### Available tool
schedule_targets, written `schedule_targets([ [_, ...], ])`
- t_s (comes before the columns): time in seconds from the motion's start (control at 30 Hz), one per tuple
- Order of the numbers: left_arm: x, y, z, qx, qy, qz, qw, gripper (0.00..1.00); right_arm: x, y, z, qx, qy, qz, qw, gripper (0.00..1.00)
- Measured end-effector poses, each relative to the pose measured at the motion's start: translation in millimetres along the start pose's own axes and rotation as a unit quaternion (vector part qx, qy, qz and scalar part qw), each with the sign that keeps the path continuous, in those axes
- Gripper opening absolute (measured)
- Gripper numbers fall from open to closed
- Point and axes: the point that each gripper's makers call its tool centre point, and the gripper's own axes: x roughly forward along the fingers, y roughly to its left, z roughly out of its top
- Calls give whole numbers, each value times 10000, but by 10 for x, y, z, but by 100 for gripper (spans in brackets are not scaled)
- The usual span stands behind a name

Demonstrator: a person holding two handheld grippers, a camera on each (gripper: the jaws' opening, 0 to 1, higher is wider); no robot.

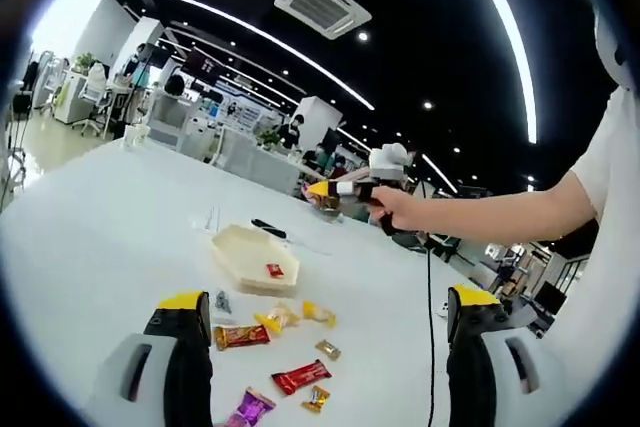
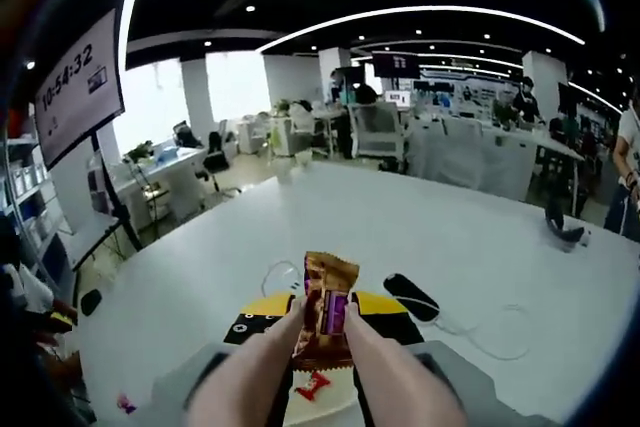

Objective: Place the target food into the container with the food tongs after gripping and lifting it, then release it inside without dropping or visibly crushing the food.

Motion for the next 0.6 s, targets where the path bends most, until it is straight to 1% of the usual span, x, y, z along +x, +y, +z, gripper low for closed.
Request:
schedule_targets([
  [0.1,6,39,34,56,3,22,10000,99,2,11,4,12,3,1,10000,21],
  [0.13,14,62,33,158,40,52,9999,99,0,17,21,57,-24,24,10000,21],
  [0.23,21,78,9,232,93,79,9997,99,12,25,31,101,-26,53,9999,21],
  [0.33,33,67,-24,230,143,64,9996,99,13,39,57,116,-53,58,9999,22],
  [0.4,36,47,-47,262,196,21,9995,99,34,64,60,149,-61,135,9998,22],
  [0.47,30,46,-56,279,218,21,9994,99,39,121,68,43,-47,202,9998,23],
  [0.5,28,47,-57,276,221,23,9994,99,38,129,65,21,-41,207,9998,23],
  [0.53,19,54,-64,239,241,12,9994,99,35,134,57,-92,-27,149,9998,24],
  [0.57,17,55,-65,226,243,6,9994,99,25,151,51,-95,-25,143,9998,24],
  [0.6,11,67,-63,211,232,3,9995,99,11,154,45,-9,-28,134,9999,24],
])
